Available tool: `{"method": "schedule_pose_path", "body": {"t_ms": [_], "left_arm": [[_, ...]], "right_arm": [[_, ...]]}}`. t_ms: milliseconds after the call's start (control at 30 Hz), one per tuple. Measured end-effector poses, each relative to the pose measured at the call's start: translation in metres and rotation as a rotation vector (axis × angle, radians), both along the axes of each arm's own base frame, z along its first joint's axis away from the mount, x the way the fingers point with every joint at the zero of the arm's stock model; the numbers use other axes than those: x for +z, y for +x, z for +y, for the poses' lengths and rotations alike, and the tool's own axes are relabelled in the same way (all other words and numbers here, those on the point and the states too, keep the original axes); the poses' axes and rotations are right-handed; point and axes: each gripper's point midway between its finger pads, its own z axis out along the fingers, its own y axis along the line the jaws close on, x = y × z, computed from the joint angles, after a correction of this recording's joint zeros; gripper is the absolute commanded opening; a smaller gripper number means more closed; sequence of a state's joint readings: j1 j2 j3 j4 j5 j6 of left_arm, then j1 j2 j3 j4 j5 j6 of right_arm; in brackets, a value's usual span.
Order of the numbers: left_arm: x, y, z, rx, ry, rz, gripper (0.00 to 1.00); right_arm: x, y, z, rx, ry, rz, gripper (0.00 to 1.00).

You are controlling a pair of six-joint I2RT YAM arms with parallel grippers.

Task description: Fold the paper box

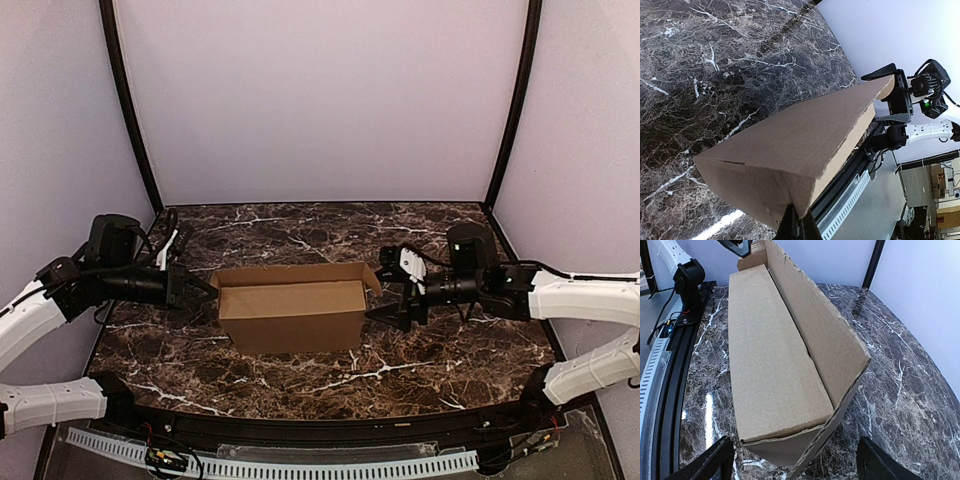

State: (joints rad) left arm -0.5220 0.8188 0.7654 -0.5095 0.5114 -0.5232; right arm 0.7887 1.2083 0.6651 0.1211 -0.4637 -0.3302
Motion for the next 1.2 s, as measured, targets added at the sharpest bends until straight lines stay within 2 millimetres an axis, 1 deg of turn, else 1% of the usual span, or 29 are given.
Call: {"method": "schedule_pose_path", "body": {"t_ms": [67, 267, 367, 400, 500, 567, 633, 700, 767, 867, 1033, 1133, 1200], "left_arm": [[0.0, 0.001, 0.0, -0.001, 0.002, 0.002, 0.01], [0.0, 0.001, -0.001, -0.003, 0.005, -0.001, 0.01], [0.0, 0.002, -0.001, -0.002, 0.007, -0.001, 0.01], [0.0, 0.002, -0.001, -0.002, 0.008, 0.0, 0.01], [0.0, 0.002, 0.0, -0.001, 0.01, 0.001, 0.01], [0.0, 0.002, -0.001, -0.002, 0.011, 0.002, 0.01], [0.0, 0.002, -0.001, -0.003, 0.012, 0.001, 0.01], [0.0, 0.002, -0.001, -0.004, 0.013, -0.001, 0.01], [0.0, 0.003, -0.001, -0.005, 0.014, -0.001, 0.01], [0.0, 0.003, -0.001, -0.005, 0.015, -0.001, 0.01], [0.0, 0.003, -0.001, -0.006, 0.017, 0.004, 0.01], [0.0, 0.003, -0.001, -0.005, 0.02, 0.007, 0.01], [0.0, 0.004, -0.002, -0.005, 0.022, 0.011, 0.01]], "right_arm": [[0.006, -0.002, -0.003, -0.007, 0.008, -0.003, 0.84], [0.037, -0.005, -0.01, -0.031, 0.049, -0.037, 0.8], [0.062, -0.003, -0.008, -0.037, 0.078, -0.067, 0.78], [0.073, -0.003, -0.006, -0.036, 0.092, -0.081, 0.77], [0.095, -0.009, 0.002, -0.013, 0.119, -0.106, 0.7], [0.104, -0.019, 0.012, 0.02, 0.129, -0.117, 0.62], [0.108, -0.03, 0.024, 0.059, 0.131, -0.115, 0.52], [0.107, -0.039, 0.035, 0.094, 0.122, -0.112, 0.36], [0.102, -0.048, 0.046, 0.125, 0.106, -0.097, 0.29], [0.085, -0.056, 0.061, 0.151, 0.069, -0.066, 0.18], [0.051, -0.056, 0.085, 0.126, -0.02, -0.027, 0.07], [0.042, -0.051, 0.096, 0.079, -0.051, -0.035, 0.01], [0.041, -0.048, 0.101, 0.048, -0.06, -0.043, 0.0]]}}
